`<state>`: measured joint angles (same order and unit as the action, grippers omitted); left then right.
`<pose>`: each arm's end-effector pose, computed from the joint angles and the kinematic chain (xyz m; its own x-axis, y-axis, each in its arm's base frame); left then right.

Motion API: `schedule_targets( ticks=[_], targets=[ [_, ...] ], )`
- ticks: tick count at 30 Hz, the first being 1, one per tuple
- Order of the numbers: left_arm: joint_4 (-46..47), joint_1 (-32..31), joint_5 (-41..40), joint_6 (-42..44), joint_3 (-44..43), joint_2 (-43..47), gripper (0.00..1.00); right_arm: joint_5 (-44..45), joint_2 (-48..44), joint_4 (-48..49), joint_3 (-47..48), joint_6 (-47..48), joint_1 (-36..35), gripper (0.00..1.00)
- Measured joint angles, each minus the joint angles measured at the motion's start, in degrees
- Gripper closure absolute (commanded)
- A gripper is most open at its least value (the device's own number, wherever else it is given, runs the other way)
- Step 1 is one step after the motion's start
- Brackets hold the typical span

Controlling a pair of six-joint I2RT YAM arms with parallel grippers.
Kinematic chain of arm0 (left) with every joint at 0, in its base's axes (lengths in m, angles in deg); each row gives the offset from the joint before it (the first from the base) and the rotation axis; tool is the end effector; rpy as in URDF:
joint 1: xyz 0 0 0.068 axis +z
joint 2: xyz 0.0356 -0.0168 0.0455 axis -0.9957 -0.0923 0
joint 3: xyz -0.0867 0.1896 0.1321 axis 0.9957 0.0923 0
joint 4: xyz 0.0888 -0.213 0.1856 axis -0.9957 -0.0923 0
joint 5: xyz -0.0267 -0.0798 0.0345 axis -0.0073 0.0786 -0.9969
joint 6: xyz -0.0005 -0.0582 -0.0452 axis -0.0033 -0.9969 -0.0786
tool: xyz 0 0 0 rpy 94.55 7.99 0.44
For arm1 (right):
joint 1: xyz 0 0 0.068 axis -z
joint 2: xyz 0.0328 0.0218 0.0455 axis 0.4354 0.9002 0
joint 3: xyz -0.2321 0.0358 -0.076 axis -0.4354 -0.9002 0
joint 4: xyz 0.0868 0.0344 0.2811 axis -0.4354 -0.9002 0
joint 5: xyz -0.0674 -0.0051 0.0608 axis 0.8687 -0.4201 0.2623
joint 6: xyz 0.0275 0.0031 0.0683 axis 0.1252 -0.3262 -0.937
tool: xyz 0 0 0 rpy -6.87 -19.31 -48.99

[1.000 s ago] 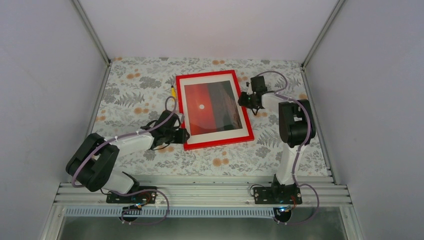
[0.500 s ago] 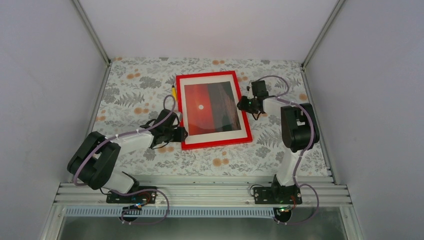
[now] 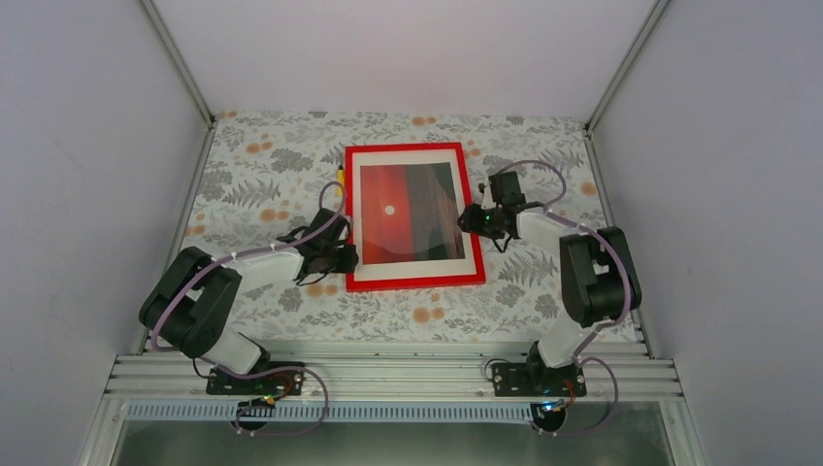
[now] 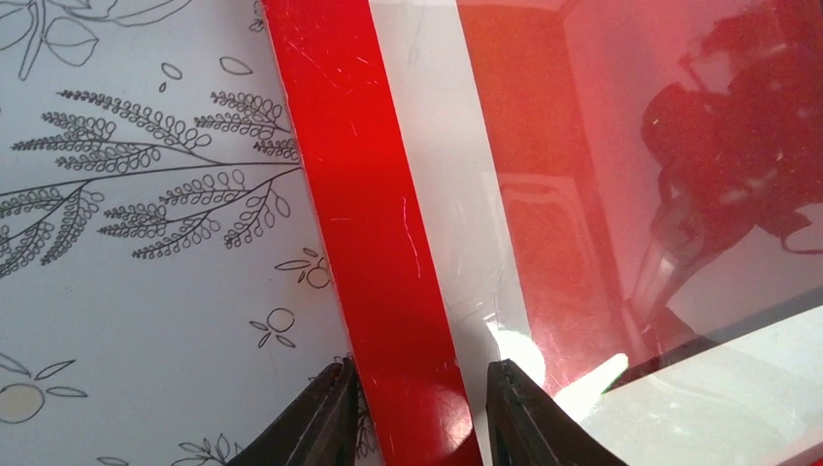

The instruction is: Take the photo out of the frame

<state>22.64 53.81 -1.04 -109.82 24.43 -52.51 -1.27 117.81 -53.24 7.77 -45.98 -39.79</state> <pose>0.2598 -0.1612 0.0615 -0.9032 0.0057 -0.4292 0.1470 0.9435 -0.2968 0.3557 0.1050 0.0786 -0.9016 0.1721 -0.3969 -0.0083 0.9104 0.4137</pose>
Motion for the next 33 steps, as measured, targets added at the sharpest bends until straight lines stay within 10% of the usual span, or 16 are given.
schedule_targets(
  ticks=[10, 33],
  targets=[
    [-0.85, 0.17, -1.49, -0.42, -1.33, -0.44, 0.82, 3.32, -12.61, -3.23, -5.97, 2.47, -7.15, 0.29],
    [-10.62, 0.15, -6.45, 0.90, -7.37, 3.39, 0.94, 25.62, -23.91, 5.44, -14.64, 23.71, -49.94, 0.17]
  ],
)
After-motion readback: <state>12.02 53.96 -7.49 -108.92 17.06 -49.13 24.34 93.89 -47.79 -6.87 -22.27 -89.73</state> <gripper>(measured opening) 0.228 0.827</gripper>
